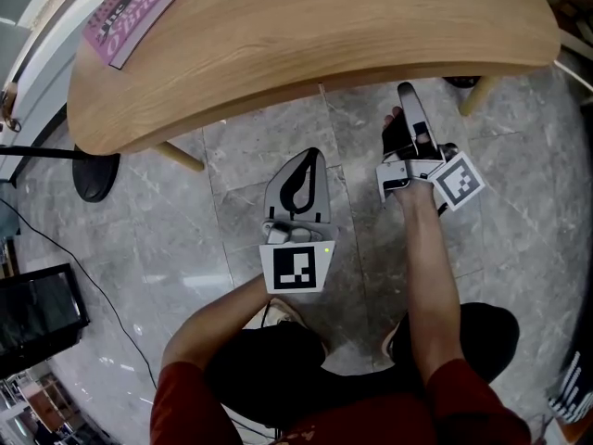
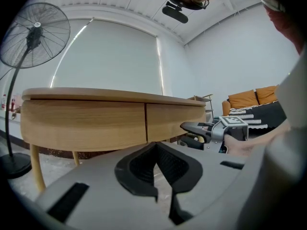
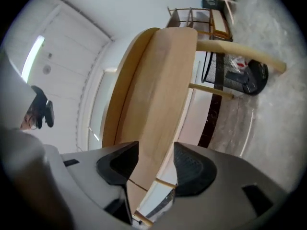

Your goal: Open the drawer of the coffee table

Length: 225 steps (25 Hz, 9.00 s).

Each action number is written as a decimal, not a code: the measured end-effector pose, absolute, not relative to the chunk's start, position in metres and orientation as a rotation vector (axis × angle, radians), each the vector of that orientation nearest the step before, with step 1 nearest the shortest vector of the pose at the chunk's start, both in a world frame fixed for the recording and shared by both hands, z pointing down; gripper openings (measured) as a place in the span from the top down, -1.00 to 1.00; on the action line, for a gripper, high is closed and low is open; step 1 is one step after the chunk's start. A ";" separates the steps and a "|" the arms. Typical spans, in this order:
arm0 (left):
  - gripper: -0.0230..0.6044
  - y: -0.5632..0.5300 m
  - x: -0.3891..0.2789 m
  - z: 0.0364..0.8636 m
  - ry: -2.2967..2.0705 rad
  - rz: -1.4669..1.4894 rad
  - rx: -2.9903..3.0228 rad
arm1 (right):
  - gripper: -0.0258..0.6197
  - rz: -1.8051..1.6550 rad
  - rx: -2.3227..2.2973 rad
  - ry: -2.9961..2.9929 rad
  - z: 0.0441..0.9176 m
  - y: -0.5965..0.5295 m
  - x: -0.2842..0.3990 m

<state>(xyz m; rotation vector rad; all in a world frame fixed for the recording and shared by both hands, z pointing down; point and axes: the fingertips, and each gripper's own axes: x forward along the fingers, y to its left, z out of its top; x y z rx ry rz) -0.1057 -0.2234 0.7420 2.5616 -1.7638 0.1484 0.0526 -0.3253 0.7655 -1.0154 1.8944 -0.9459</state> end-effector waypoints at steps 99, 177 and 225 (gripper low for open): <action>0.91 -0.195 -0.104 0.778 -1.734 0.268 2.499 | 0.31 -0.892 -0.648 1.636 0.787 -0.149 0.099; 0.91 -0.180 -0.106 0.811 -1.666 0.409 2.572 | 0.93 -0.291 -1.965 2.746 0.870 -0.149 0.056; 0.91 -0.103 -0.175 0.173 -1.820 0.308 2.249 | 0.93 -0.409 -1.808 2.968 0.192 -0.133 0.031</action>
